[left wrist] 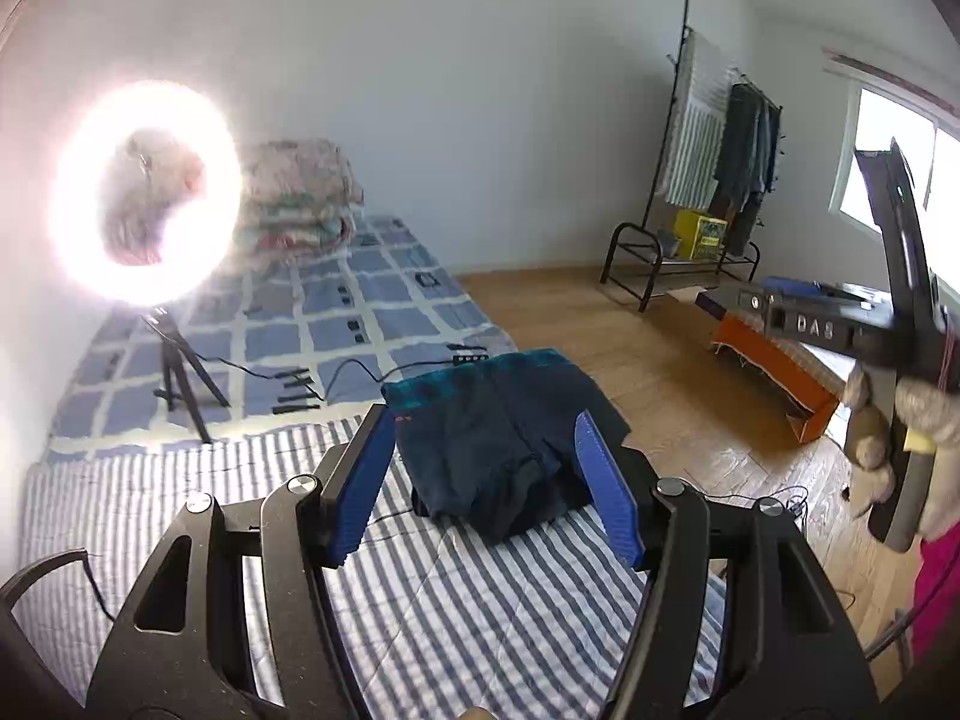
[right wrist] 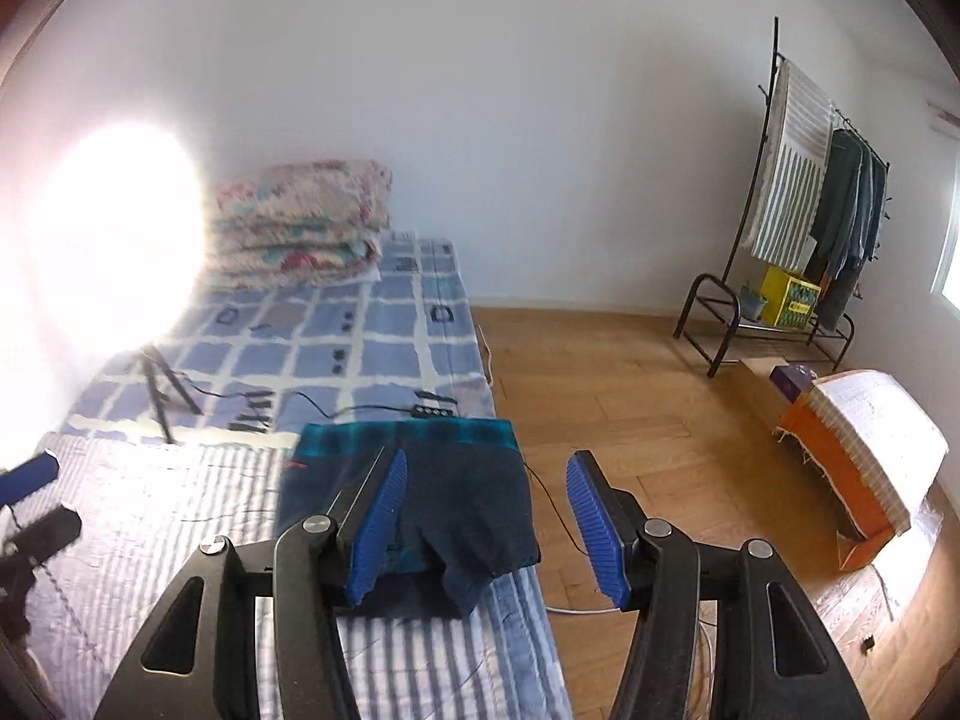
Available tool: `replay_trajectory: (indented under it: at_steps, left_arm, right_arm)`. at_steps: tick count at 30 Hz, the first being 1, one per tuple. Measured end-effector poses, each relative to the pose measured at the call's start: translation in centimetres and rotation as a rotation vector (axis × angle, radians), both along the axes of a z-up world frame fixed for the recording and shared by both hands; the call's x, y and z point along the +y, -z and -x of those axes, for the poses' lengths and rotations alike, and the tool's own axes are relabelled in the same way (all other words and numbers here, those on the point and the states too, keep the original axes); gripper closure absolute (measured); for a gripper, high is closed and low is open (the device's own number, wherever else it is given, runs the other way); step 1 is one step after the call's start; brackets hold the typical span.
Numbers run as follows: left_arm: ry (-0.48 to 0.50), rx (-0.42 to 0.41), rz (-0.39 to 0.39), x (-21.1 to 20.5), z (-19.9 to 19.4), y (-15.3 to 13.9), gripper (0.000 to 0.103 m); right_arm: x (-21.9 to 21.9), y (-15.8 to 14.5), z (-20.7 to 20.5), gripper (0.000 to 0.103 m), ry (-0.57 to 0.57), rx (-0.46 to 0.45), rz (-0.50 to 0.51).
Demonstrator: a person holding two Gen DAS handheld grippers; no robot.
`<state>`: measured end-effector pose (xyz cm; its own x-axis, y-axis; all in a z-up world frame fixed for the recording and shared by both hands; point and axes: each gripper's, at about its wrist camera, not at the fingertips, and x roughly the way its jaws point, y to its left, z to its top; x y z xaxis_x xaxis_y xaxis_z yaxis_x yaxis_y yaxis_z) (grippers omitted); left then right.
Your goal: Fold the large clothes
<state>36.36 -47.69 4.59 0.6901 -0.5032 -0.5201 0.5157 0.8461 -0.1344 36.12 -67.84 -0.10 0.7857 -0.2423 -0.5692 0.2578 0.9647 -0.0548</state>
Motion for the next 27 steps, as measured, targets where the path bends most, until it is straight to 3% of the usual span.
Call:
replay_trajectory:
  at_steps: [6,13,19,27]
  left_arm:
    - [0.002,-0.053,0.014,3.6,6.3,-3.6,0.038]
    - [-0.001,-0.114,0.024,7.7,13.8,-5.8,0.038]
    - [-0.011,-0.141,0.02,11.0,19.3,-6.0,0.038]
    - [-0.003,-0.132,0.008,14.8,24.8,-3.9,0.038]
  right_arm:
    - [3.9,-3.7,5.8,0.045,-0.028,-0.034,0.002]
    - [8.5,-5.5,12.3,0.045,-0.055,-0.05,0.001]
    - [11.9,-5.2,16.8,0.045,-0.058,-0.046,0.015]
    - [15.1,-2.6,22.1,0.045,-0.055,-0.047,-0.016]
